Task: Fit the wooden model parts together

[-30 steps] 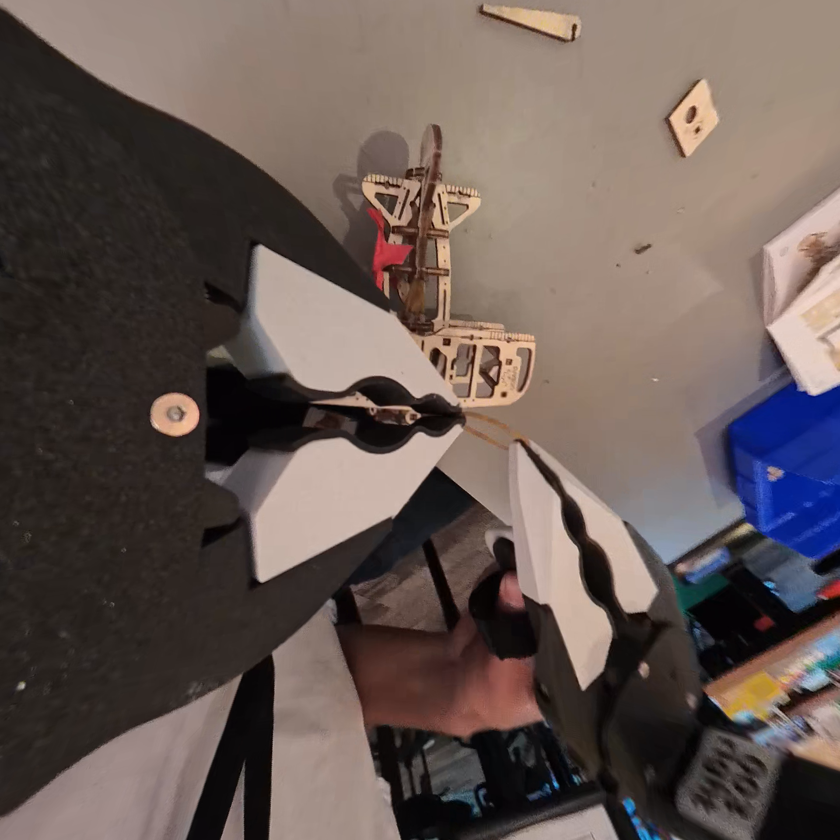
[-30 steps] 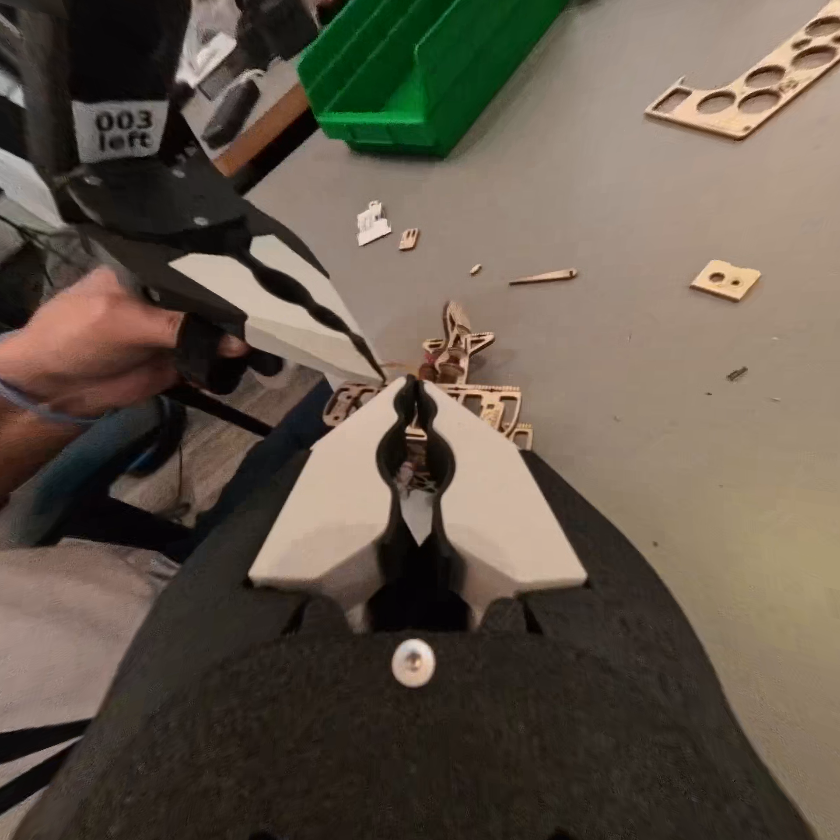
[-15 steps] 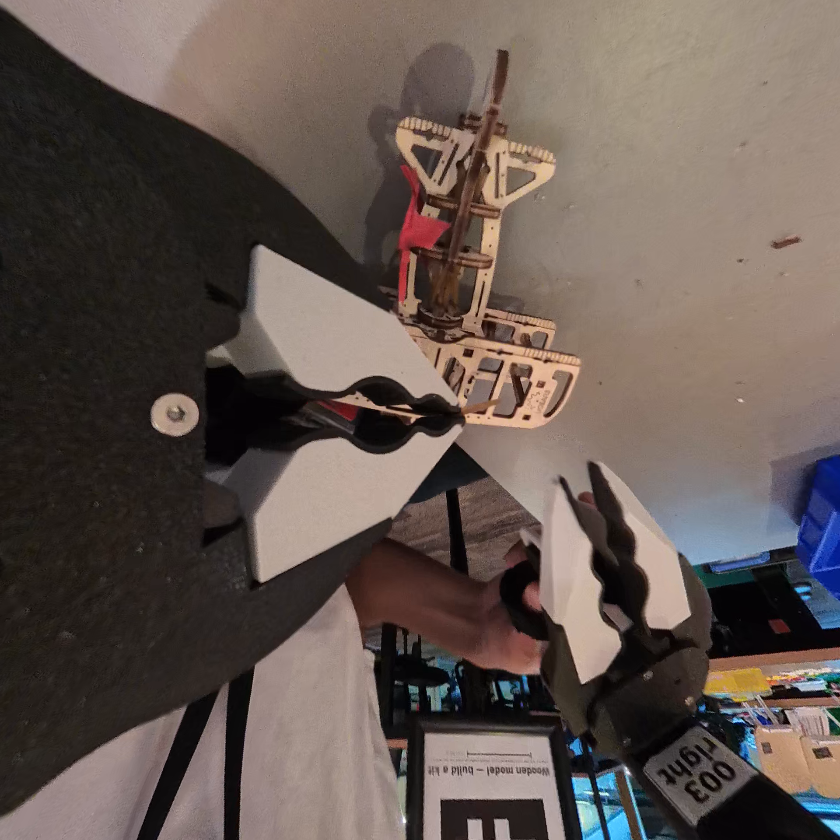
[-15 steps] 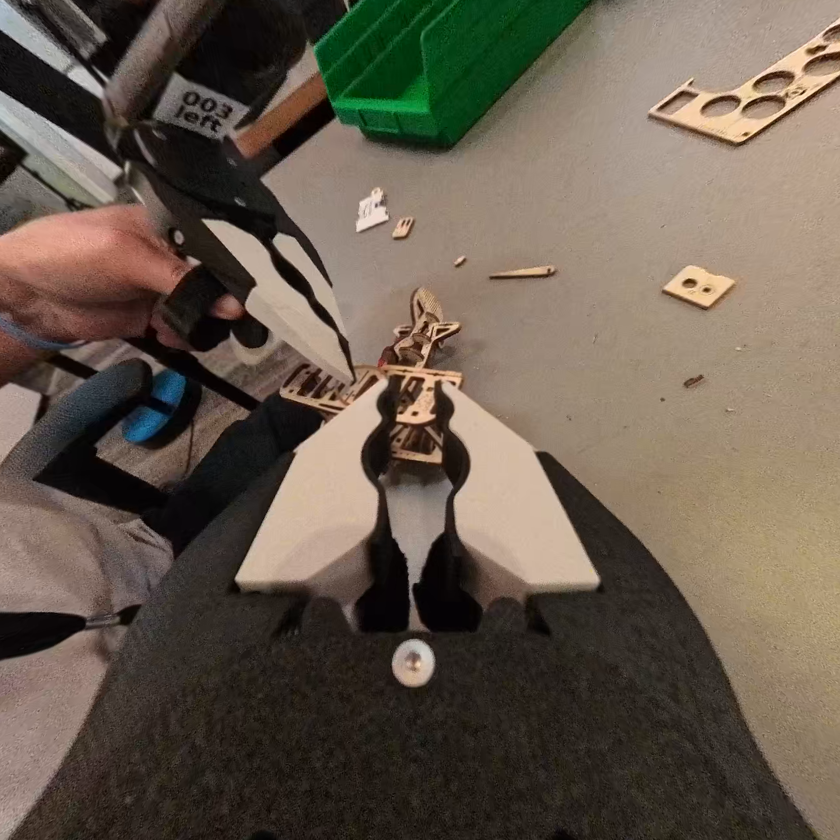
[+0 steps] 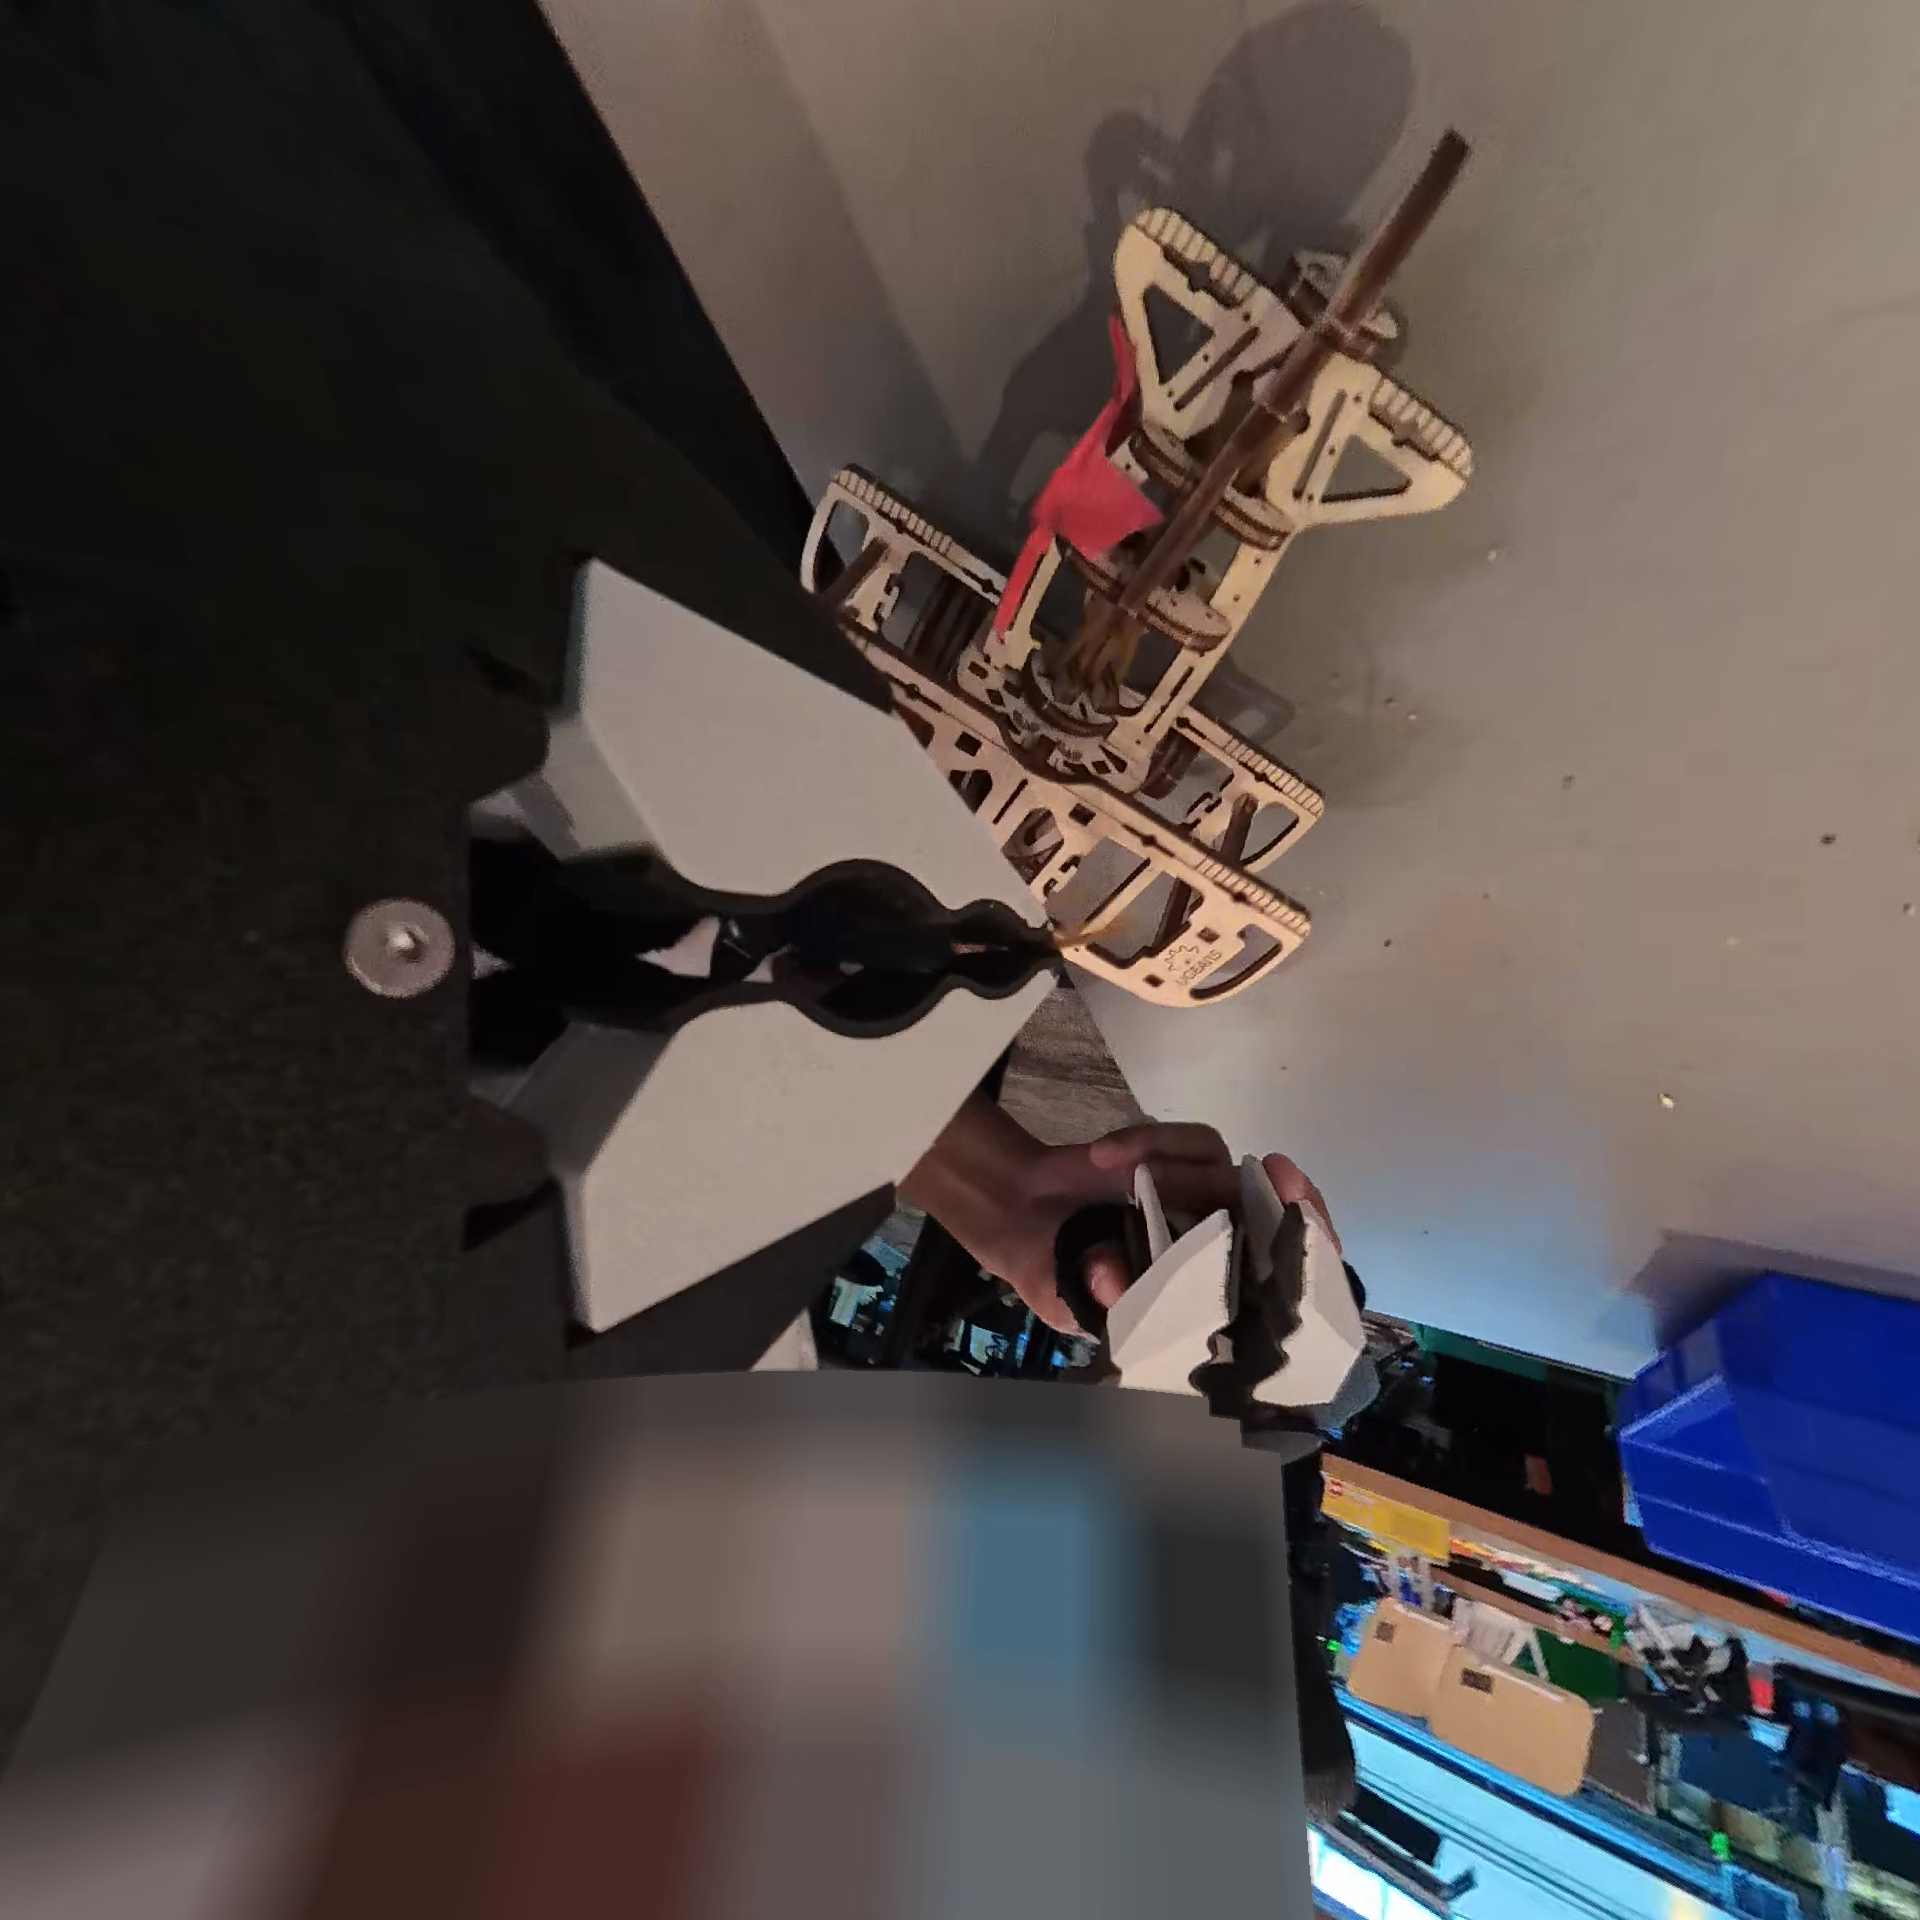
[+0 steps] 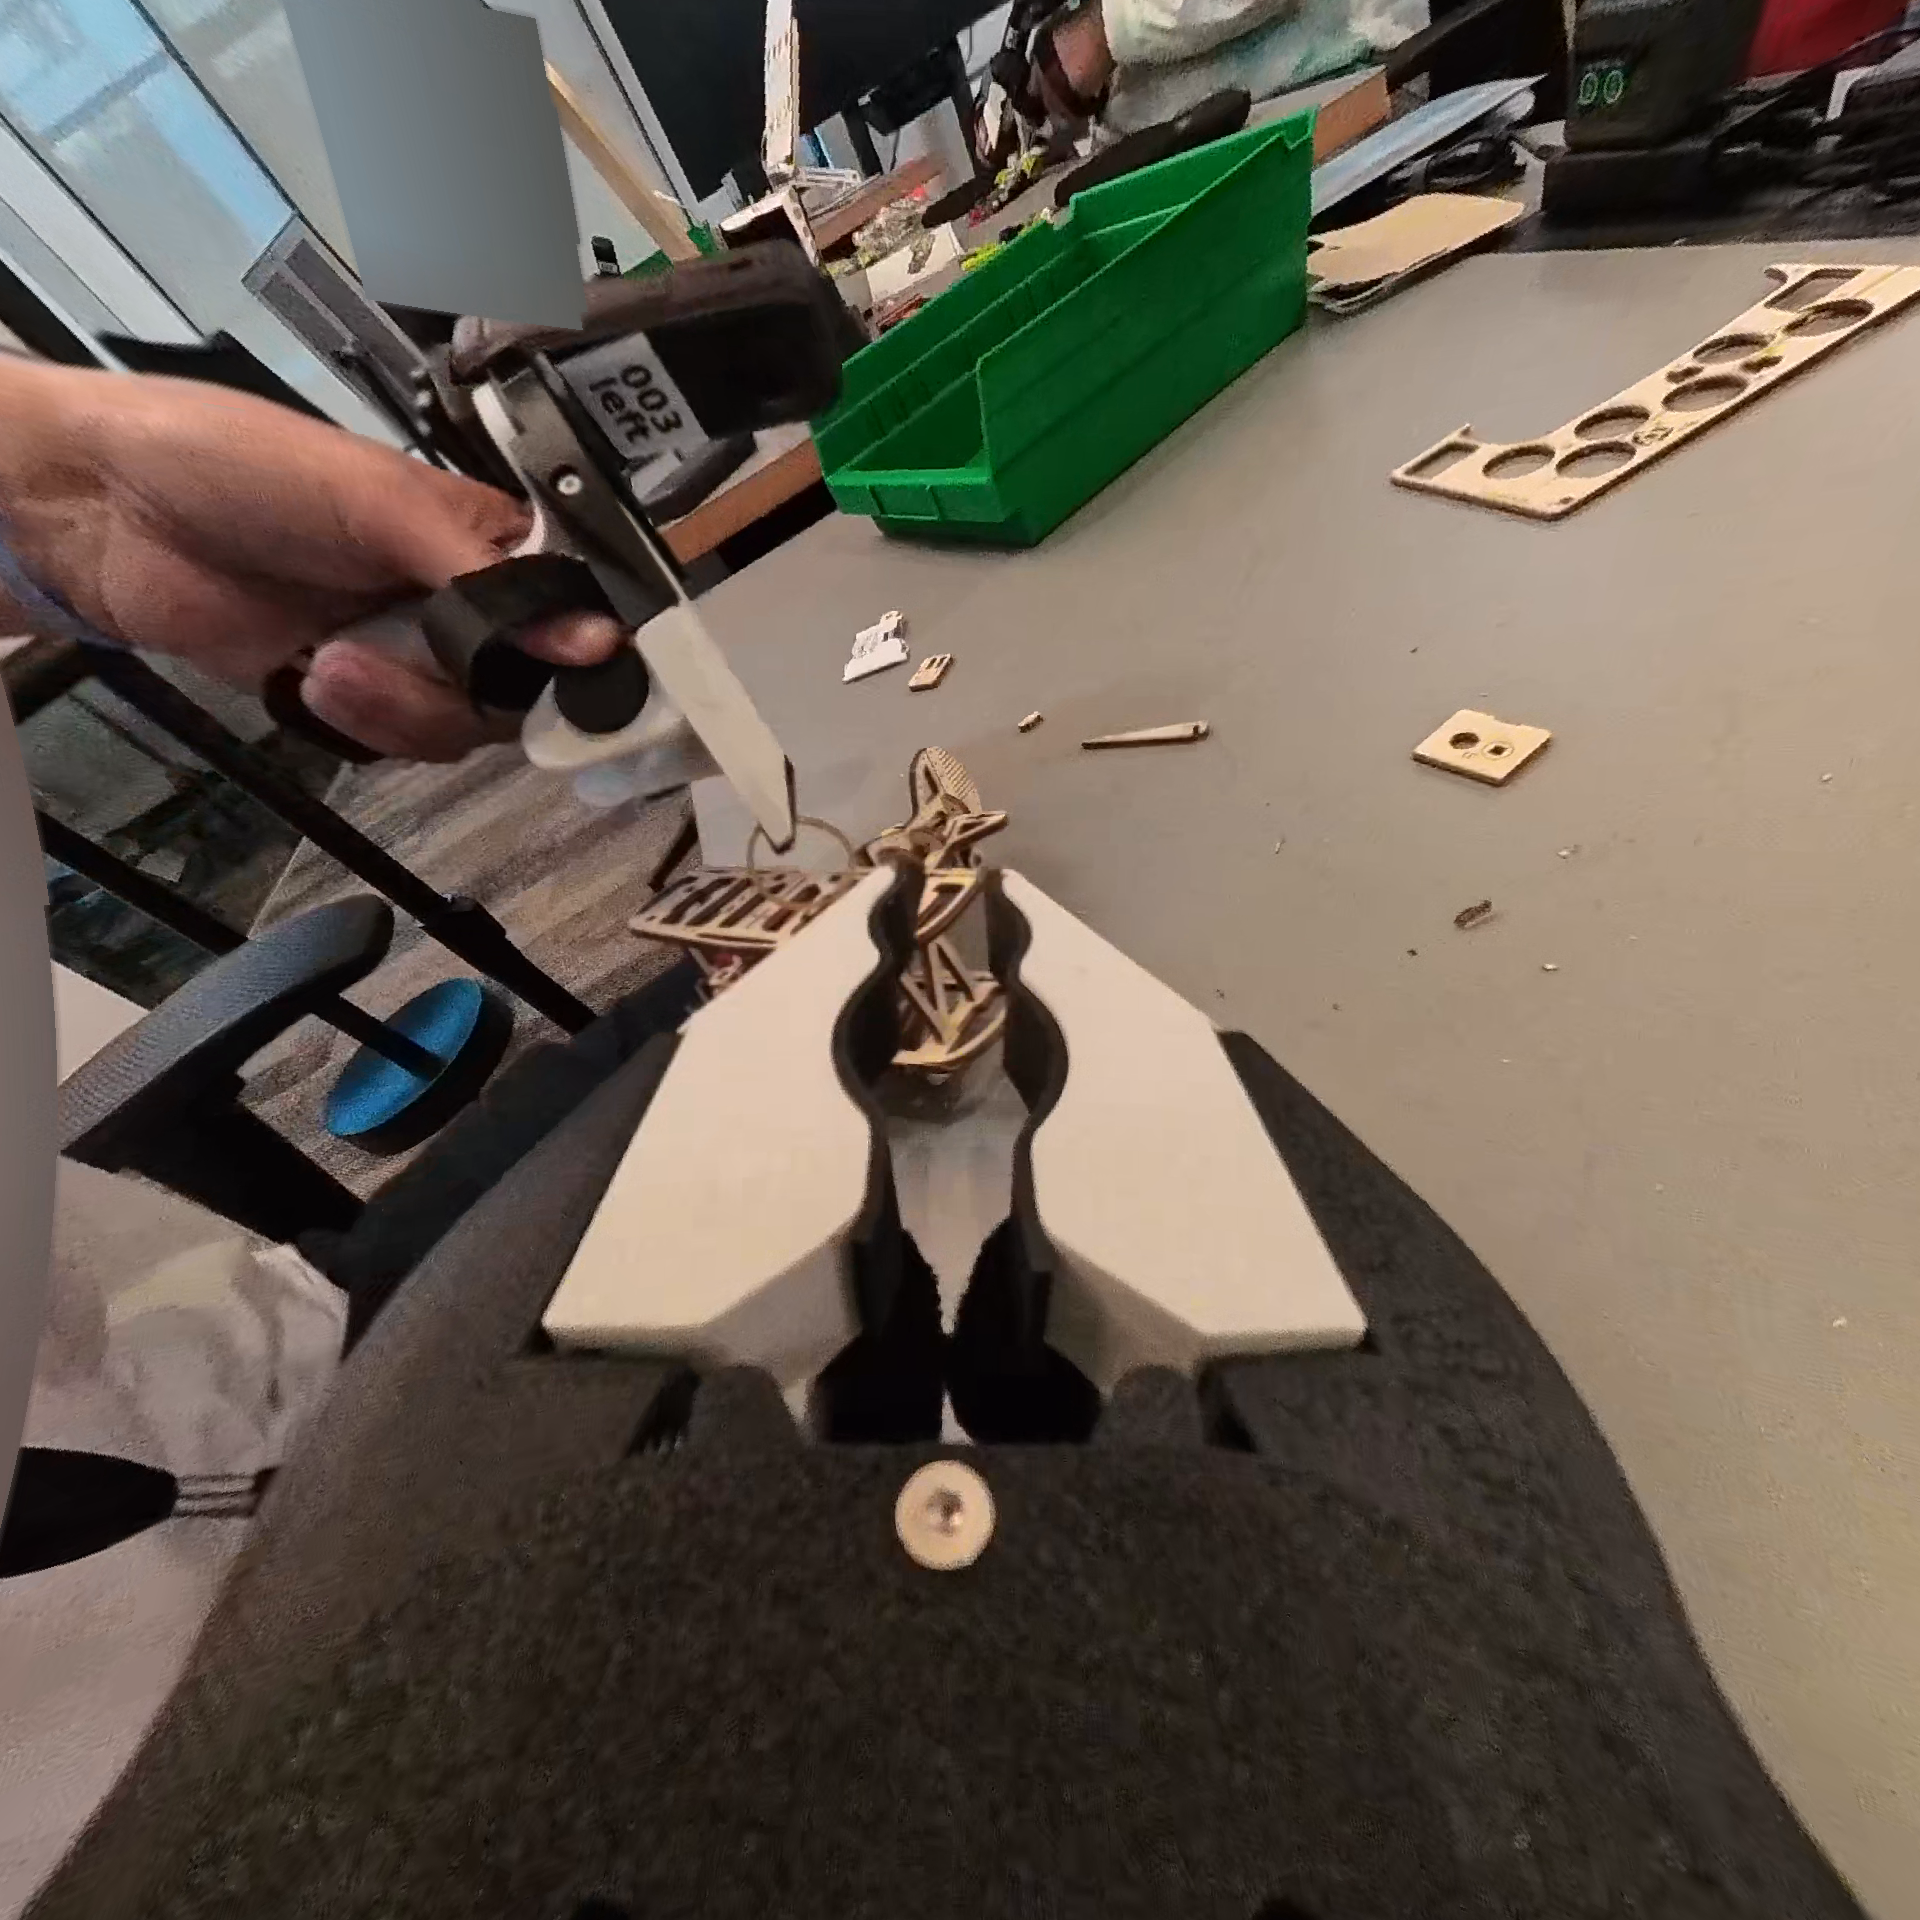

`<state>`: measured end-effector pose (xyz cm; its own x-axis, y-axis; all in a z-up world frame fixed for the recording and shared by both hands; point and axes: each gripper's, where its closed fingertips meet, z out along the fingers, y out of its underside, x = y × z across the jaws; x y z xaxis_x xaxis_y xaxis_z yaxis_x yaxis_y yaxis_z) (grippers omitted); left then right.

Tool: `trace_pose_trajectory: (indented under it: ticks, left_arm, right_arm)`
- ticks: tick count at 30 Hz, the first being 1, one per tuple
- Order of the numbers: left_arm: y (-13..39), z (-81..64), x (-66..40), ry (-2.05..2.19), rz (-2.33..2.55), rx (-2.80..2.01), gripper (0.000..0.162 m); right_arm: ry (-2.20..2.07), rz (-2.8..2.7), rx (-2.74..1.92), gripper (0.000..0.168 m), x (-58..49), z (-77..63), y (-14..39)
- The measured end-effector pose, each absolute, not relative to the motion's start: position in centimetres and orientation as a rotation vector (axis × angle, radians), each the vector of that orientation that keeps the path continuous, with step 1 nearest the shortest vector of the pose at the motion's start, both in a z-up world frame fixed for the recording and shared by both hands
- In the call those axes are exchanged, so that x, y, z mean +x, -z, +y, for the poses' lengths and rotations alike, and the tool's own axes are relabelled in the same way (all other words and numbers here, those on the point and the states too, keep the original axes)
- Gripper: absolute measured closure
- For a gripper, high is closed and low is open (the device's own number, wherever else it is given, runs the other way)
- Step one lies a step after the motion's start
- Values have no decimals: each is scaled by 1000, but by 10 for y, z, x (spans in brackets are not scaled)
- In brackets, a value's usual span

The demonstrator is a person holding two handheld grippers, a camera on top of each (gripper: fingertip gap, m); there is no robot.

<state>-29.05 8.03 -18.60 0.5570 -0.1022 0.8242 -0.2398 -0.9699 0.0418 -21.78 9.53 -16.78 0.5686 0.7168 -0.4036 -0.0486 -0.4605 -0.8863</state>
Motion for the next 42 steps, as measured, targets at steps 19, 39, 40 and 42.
trace_pose_trajectory:
  ticks: [19,39,40,42]
  left_arm:
    - [196,81,-282,-1298,-31,2609,162]
    - [183,83,-281,-1546,-16,2579,162]
    - [181,82,-280,-1558,-37,2576,162]
    - [181,79,-279,-1584,-70,2566,162]
  right_arm:
    - [-1059,-635,-1759,156,-224,86,171]
    - [-771,-965,-1768,168,-290,77,190]
    - [-773,-959,-1776,168,-289,76,188]
    - [-777,-978,-1782,168,-287,71,186]
